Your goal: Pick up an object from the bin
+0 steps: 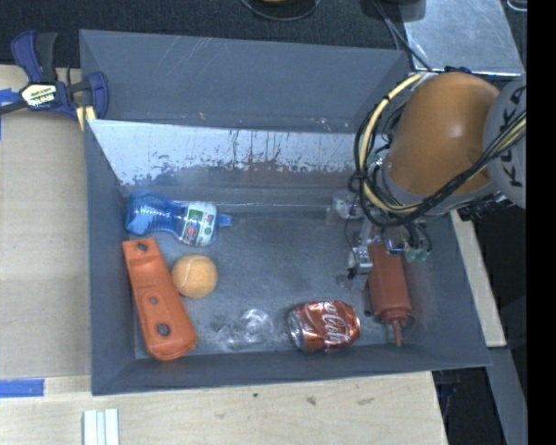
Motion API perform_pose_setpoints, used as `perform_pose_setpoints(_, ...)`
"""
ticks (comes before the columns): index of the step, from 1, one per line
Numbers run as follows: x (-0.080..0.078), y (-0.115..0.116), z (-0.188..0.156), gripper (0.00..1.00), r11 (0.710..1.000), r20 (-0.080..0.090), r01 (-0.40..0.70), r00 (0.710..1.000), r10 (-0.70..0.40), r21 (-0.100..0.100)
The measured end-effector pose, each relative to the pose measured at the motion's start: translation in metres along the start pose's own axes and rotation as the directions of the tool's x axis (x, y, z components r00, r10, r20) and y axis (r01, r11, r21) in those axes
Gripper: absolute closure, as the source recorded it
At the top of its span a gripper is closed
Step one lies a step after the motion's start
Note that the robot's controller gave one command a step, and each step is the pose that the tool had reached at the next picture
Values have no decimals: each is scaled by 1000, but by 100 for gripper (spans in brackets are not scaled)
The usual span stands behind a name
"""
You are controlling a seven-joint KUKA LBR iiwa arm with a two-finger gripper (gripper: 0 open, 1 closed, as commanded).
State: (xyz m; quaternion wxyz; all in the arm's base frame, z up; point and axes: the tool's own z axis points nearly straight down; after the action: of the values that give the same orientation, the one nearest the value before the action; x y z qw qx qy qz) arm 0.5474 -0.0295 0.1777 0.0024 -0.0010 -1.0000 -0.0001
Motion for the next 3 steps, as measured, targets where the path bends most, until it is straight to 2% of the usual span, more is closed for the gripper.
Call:
perform_pose_setpoints(1,-1,0,-5,0,1000,8,1,1000,-1,0)
perform_pose_setpoints(2,38,-9,69,0,995,7,98,995,-98,1)
perform_pose_setpoints(3,26,11,92,0,999,10,-36,999,36,1)
